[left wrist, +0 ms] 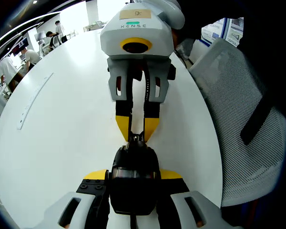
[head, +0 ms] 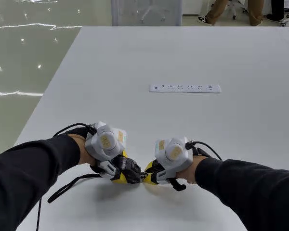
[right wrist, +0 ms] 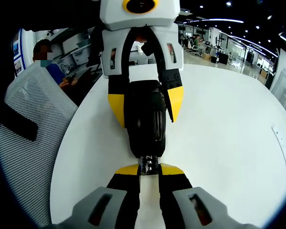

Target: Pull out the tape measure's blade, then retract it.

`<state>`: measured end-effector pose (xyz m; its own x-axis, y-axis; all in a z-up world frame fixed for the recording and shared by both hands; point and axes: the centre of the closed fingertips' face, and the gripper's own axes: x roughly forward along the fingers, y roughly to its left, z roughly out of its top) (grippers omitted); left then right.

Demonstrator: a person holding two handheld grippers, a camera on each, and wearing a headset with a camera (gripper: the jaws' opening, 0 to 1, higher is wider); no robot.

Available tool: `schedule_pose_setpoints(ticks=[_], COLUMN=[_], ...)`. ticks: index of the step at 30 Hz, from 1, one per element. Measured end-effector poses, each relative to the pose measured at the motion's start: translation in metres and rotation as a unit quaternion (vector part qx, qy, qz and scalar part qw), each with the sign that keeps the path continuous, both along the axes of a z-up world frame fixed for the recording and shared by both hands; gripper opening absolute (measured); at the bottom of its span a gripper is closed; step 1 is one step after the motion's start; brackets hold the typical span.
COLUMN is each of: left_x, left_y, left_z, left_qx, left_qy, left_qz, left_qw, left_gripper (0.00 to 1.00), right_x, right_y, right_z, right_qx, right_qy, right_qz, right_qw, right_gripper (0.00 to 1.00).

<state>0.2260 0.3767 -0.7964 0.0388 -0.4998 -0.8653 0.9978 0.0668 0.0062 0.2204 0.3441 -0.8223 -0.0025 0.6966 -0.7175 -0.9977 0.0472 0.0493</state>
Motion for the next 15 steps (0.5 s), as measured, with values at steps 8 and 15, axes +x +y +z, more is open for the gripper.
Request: schedule_pose_setpoints(ticks=[8,15], left_x=[0.000,0.000], left_y=[0.000,-0.001], left_z=[0.000,0.000], left_qx=[-0.001,-0.001], left_qy=[0.001,0.000], left_qz=[-0.002,0.001], left_qw=[1.0000,1.0000], left_gripper=[0.34,0.34], right_x=[-0.001,0.001], right_y=[-0.008,-0.019], right_z=[0.000,-0.001], right_qx=[-0.009,-0.017], right_qy=[0.004,0.004], right_qz=[-0.003,-0.003], right_qw=[0.9999,0.9998], right_gripper=[0.10,0.11])
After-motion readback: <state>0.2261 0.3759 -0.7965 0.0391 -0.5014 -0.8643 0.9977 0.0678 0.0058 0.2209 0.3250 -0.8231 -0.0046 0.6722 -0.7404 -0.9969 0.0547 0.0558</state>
